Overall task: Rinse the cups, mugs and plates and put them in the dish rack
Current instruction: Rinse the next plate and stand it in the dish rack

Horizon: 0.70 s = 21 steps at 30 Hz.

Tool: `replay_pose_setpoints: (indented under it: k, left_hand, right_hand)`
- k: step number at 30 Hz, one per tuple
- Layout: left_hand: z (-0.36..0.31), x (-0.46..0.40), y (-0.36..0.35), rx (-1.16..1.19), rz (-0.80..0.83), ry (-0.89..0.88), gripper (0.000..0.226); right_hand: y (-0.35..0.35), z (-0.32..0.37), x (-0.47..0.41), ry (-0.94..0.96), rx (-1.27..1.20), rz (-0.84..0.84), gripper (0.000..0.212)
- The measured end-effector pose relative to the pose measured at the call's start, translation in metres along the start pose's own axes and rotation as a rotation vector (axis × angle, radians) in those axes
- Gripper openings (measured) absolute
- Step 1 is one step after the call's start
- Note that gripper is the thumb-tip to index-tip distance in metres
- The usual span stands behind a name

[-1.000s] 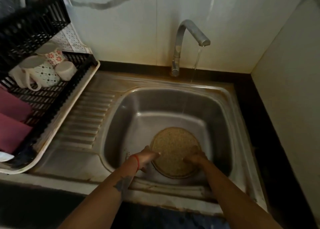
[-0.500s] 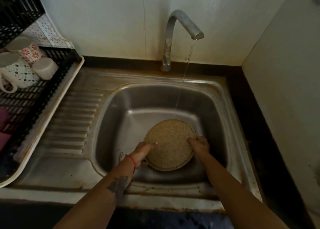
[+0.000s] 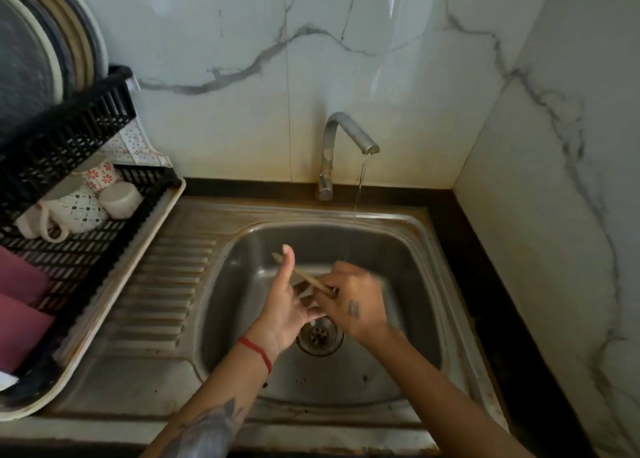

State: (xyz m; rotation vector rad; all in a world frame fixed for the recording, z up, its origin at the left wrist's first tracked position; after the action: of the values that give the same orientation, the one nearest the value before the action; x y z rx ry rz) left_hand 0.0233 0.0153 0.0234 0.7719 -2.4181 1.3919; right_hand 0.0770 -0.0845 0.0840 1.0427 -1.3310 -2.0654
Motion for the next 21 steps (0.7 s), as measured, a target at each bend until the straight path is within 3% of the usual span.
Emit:
replay_pose_setpoints:
  k: [5,9,12,14,19,21]
  left_hand:
    - [-0.021,0.012,-0.016,0.017,-0.033,-0.3,0.052]
    - [-0.036,0.012,-0.022,0.149,-0.041,-0.285,0.051]
    - [-0.042,0.007,-0.032,0.232,-0.042,-0.239,0.056]
    - [-0.042,0.004,-0.038,0.257,-0.064,-0.219,0.056]
    - [-0.029,-0.009,-0.053,0.288,-0.054,-0.181,0.06]
    - [-0.021,-0.014,-0.059,0.338,-0.054,-0.181,0.059]
  right_hand:
    - [0.015,0.019,0.007,0.172,0.079,-0.192,0.022]
    - [0.016,0.018,0.011,0.333,0.086,-0.214,0.036]
    - [0.016,-0.002,0.006,0.434,0.24,-0.091,0.049]
    - [0.019,-0.029,-0.003,0.388,0.37,0.032,0.053]
    - [0.031,-0.084,-0.032,0.058,0.463,0.19,0.069]
    - [0.03,-0.071,-0.039,0.07,0.527,0.224,0.071]
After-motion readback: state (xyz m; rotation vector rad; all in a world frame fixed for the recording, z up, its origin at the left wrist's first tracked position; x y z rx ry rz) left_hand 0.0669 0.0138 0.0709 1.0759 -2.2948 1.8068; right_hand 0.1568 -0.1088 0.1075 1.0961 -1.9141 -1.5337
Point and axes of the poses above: each hand's wrist, its own x-axis away from the middle knuckle, its own y-axis out of the back of the hand, z = x × y, the point moved 4 cm from there along -x, towards the middle knuckle, and after that the axes turned 14 degrees about x, right-handed, at the moved point
